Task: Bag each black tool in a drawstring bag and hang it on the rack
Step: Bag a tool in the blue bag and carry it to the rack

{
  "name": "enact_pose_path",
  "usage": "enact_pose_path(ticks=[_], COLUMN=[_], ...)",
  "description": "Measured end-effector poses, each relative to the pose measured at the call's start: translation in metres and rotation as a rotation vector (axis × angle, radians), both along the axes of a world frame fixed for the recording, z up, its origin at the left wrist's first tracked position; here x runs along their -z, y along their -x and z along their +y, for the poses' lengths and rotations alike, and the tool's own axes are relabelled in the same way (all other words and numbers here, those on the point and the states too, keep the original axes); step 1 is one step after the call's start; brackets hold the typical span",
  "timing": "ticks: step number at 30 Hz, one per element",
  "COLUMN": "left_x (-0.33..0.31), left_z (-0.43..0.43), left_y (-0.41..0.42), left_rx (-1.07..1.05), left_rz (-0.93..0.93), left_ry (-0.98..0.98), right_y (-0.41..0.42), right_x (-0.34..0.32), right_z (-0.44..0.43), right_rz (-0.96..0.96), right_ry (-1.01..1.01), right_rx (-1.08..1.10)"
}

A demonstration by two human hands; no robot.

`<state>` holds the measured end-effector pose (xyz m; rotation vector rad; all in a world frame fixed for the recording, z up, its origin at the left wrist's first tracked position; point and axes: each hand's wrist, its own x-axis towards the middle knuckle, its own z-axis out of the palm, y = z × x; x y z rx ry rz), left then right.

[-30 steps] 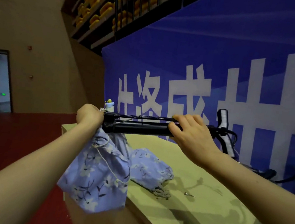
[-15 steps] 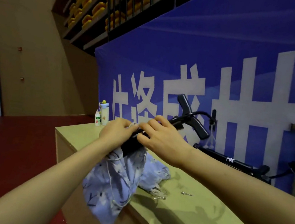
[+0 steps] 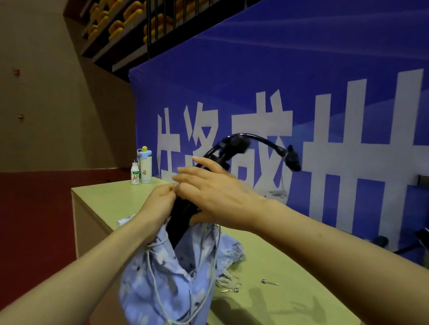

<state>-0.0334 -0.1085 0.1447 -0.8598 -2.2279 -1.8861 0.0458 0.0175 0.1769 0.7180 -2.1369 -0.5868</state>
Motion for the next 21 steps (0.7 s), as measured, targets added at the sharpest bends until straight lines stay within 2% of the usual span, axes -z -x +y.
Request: enact_pose_path(ticks=[4, 6, 12, 16, 19, 21], left_x=[0.0, 0.001, 0.004, 0.004, 0.003, 0.0], left_z=[-0.001, -0.004, 0.0, 0.002, 0.007, 0.008], left_y=[-0.003, -0.003, 0.013, 0.003, -0.003, -0.006], left_rx=[0.048, 0.043, -0.058, -0.064, -0.047, -0.037], left_rz=[-0.095, -0.143, -0.281, -0.344, -0.312, -0.267], left_ry=[-0.125, -0.199, -0.381, -0.424, -0.418, -0.425], right_y=[0.004, 0.005, 0.01, 0.012, 0.012, 0.018], right_x=[0.005, 0.011, 0.047, 0.055, 0.054, 0.056], right_z=[-0.006, -0.003, -0.007, 0.001, 0.0, -0.004], right_rz=[-0.024, -0.001, 0.123, -0.039, -0.294, -0.348], right_ry=[0.037, 0.119, 0.708, 1.085, 1.086, 1.135], right_rx=[-0.015, -0.028, 0.107, 0.261, 0.375, 0.38])
